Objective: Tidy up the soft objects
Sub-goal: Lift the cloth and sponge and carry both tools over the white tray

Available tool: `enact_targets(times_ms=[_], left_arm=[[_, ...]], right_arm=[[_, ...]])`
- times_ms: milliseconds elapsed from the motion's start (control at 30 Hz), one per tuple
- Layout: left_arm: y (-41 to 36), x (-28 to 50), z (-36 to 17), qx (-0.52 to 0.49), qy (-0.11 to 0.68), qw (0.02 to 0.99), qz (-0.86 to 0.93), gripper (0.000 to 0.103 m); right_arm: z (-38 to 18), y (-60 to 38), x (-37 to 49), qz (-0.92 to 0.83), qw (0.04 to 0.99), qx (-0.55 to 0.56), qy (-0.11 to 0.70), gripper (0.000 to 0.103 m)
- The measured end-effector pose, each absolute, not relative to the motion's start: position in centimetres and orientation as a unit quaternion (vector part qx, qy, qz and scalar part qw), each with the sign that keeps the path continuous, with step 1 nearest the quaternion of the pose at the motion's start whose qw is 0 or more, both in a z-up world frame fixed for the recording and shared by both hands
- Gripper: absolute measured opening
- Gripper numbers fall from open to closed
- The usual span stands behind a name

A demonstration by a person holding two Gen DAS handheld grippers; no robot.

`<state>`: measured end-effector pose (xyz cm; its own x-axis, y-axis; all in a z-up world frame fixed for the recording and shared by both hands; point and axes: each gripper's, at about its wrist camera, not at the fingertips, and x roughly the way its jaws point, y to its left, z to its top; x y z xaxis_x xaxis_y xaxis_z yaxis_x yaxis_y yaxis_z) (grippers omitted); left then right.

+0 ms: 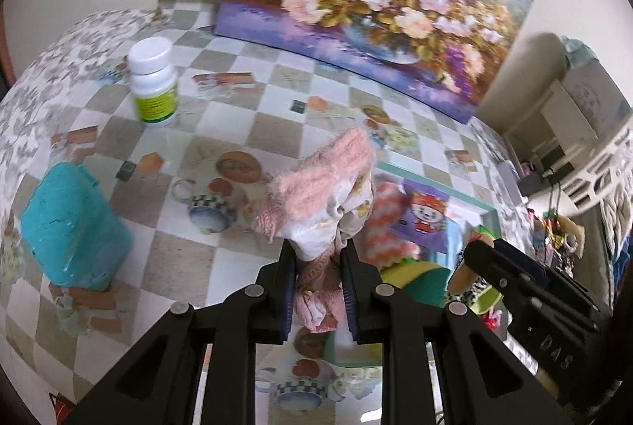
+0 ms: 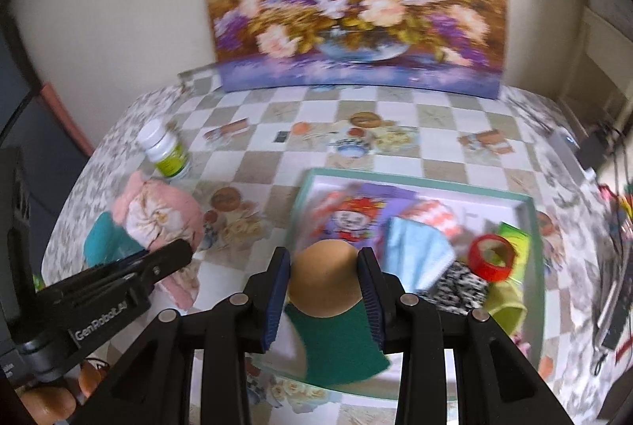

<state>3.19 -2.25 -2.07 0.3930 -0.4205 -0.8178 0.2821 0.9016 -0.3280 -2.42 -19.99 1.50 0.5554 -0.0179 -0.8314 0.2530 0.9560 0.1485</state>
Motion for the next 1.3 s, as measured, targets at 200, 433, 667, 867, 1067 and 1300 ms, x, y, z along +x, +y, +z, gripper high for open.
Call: enact_targets(times_ms=[200, 433, 667, 867, 1067, 1300], left_arm=[[-3.8, 2.4, -1.3, -0.056, 0.491, 0.834, -0.244, 0.022], [-7.2, 0.9, -0.3, -0.029, 0.468, 0.836, -0.286, 0.022], [-12.3, -1.4, 0.0, 0.03, 0.443, 0.83, -0.337, 0.022], [-15.6, -2.7, -1.6, 0.063, 0.458, 0.81, -0.362, 0.022], [-17.0, -2.6, -3.0, 0.056, 0.479, 0.797, -0.365, 0.022], [-17.8, -2.0, -4.5, 0.052, 0.497, 0.79, -0.356, 0.022]], right_arm=[[1.5, -23.8, -4.0, -0.127, 0.866, 0.16, 0.457, 0.038], [0.7, -28.4, -5.7, -0.177, 0.847, 0.202, 0.459, 0.038], [-0.4, -30.8, -6.9, -0.196, 0.834, 0.224, 0.465, 0.038], [-0.7, -31.8, -7.4, -0.204, 0.83, 0.229, 0.466, 0.038], [-1.2, -32.7, -7.9, -0.211, 0.822, 0.232, 0.474, 0.038], [-2.7, -32.7, -7.8, -0.21, 0.804, 0.231, 0.506, 0.038]])
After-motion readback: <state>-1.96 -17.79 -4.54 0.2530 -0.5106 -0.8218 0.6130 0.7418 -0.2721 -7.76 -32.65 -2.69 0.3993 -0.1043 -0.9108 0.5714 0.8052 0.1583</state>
